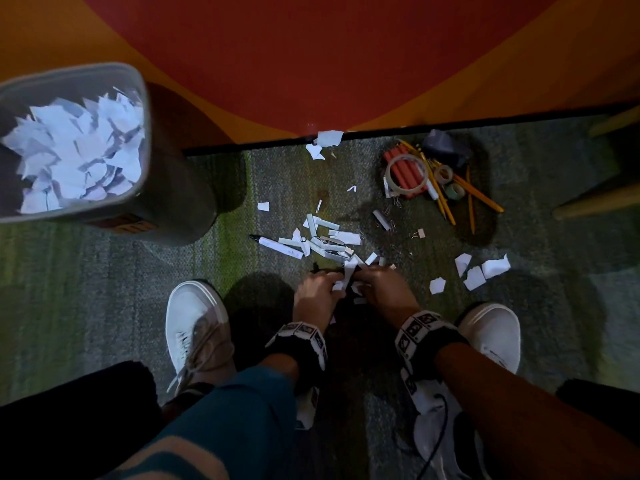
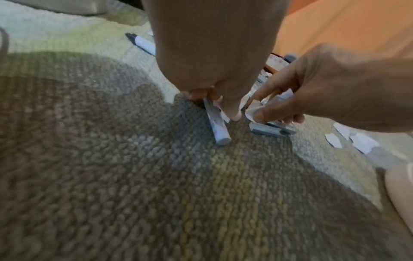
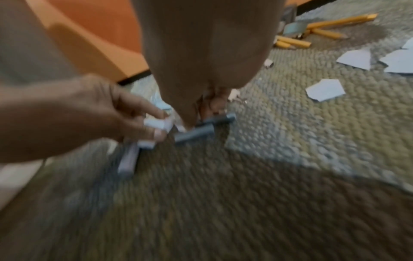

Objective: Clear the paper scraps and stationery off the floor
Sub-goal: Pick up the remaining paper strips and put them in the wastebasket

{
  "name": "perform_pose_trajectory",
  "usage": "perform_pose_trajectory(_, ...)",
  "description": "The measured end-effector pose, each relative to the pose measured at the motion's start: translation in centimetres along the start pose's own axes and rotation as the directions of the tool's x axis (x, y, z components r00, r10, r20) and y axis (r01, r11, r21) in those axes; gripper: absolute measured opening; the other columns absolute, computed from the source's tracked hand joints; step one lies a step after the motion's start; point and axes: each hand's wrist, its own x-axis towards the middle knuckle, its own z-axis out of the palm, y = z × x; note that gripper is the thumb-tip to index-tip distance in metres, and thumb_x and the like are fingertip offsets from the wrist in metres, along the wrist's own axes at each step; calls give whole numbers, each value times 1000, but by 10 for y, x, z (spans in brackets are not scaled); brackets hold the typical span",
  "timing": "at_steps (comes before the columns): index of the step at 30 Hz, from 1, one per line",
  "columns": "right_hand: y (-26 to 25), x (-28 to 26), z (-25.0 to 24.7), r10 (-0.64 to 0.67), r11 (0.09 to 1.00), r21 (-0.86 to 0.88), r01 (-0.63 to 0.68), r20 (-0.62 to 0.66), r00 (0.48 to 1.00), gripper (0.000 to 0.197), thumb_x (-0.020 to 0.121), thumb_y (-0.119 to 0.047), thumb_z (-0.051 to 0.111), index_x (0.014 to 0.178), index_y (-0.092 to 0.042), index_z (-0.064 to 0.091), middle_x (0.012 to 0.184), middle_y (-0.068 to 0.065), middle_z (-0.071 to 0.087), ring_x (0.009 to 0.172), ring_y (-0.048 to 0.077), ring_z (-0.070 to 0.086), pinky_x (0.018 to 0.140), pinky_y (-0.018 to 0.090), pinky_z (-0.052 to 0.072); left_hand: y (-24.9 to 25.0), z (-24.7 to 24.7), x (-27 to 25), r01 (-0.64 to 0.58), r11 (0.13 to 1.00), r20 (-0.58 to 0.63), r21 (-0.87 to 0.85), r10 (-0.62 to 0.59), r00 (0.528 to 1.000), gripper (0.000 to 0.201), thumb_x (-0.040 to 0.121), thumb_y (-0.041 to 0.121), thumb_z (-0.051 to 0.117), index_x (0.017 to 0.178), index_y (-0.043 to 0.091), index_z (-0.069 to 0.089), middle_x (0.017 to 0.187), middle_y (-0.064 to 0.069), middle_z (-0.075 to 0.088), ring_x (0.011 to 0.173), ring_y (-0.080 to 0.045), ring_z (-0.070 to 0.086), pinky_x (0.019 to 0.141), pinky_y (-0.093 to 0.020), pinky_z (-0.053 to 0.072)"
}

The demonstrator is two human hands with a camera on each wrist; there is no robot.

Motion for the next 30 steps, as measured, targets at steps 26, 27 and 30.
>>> perform_pose_trajectory(26, 37, 25, -32, 352, 809, 537, -240, -113, 929, 4, 80, -6, 76, 78, -8, 73, 59, 8, 66, 51, 21, 64, 56, 32, 52, 9, -5, 28, 83, 963, -101, -256, -112, 989, 13, 78, 23, 79, 83, 25, 68, 79, 6, 69, 78, -16, 65, 72, -32, 53)
perform_pose_trajectory(27, 38, 25, -30, 357, 805, 541, -244, -112, 927, 8, 79, -5, 76, 76, -10, 71, 58, 8, 66, 50, 22, 65, 55, 33, 53, 10, -3, 29, 76, 971, -99, -229, -100, 990, 17, 78, 23, 79, 91, 27, 69, 81, 4, 71, 80, -19, 67, 75, -36, 55)
perform_pose_trajectory(30, 39, 24, -28, 340, 842, 473, -258, -96, 935, 9, 78, -6, 76, 75, -13, 72, 56, 4, 65, 50, 10, 62, 57, 27, 48, 15, 2, 29, -3, 997, -62, -83, -2, 998, 39, 79, 26, 79, 116, 30, 67, 91, -3, 75, 85, -26, 70, 78, -41, 57)
